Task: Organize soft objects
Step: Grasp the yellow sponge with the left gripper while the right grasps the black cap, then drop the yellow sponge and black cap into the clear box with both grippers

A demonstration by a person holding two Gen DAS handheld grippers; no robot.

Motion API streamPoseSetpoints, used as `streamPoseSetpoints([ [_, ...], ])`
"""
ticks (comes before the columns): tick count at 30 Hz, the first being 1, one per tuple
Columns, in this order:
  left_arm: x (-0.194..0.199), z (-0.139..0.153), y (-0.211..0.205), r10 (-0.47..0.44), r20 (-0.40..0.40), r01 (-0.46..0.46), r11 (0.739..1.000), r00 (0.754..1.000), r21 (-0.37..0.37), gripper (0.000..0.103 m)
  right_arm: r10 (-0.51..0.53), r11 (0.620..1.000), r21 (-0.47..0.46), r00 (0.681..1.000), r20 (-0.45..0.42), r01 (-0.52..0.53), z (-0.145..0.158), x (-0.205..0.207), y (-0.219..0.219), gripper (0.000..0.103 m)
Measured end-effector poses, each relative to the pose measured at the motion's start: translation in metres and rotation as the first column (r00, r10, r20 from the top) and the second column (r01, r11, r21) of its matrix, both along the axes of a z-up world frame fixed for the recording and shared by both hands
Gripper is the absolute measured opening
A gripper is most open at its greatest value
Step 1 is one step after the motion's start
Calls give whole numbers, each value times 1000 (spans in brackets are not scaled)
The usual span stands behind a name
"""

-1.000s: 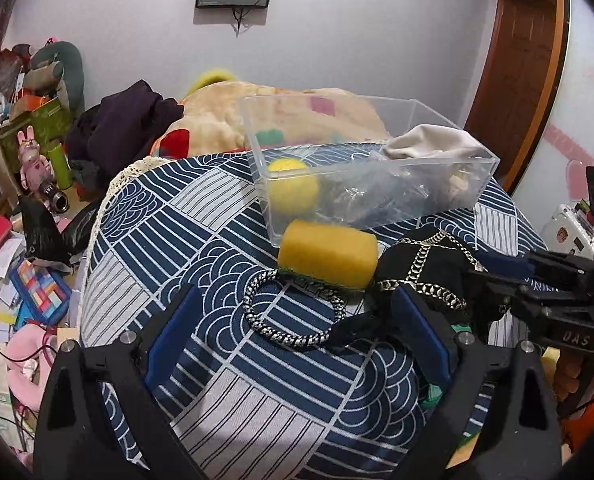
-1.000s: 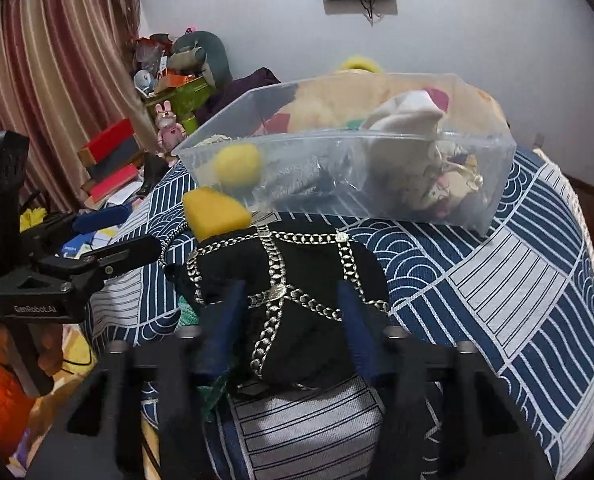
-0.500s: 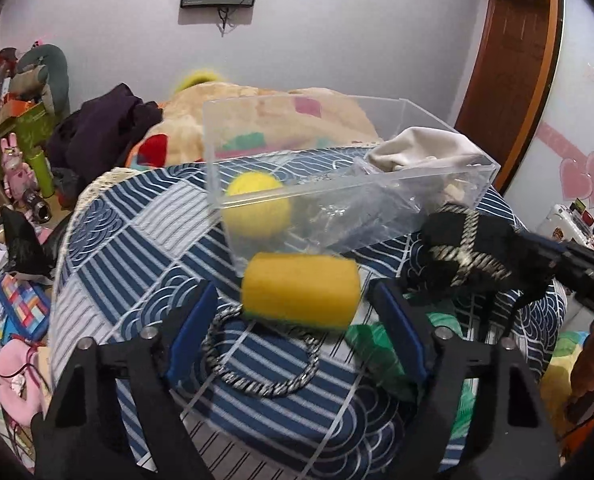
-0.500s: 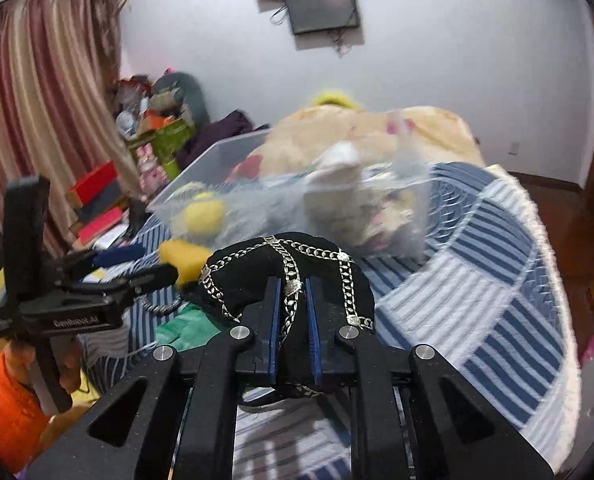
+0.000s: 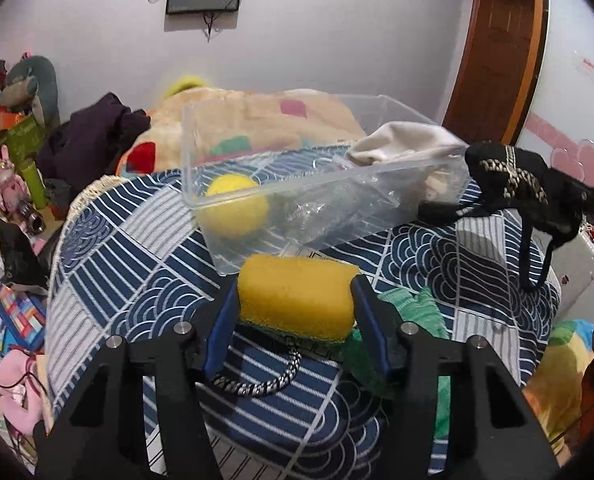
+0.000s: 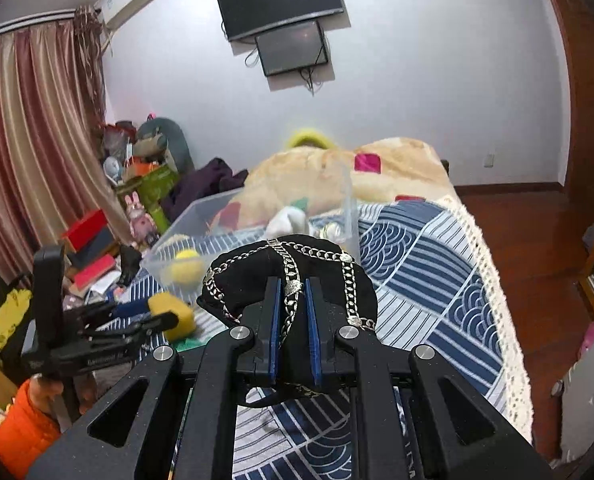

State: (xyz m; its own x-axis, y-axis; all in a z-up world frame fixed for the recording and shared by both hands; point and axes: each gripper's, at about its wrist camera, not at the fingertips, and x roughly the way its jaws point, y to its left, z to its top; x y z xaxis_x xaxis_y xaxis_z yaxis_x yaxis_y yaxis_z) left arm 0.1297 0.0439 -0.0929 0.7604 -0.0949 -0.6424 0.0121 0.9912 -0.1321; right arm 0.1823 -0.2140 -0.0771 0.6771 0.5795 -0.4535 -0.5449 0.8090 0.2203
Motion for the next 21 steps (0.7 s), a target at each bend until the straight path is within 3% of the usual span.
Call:
streamPoseSetpoints([
  [12, -21, 64, 13, 33, 167, -30, 999, 985, -25, 55, 6, 1000, -1, 989, 149, -6, 45, -2, 16, 11],
  [21, 8, 91, 26, 39, 216, -30, 999, 976, -42, 55, 49, 999, -21, 978, 200, -46, 66, 30, 53, 11],
])
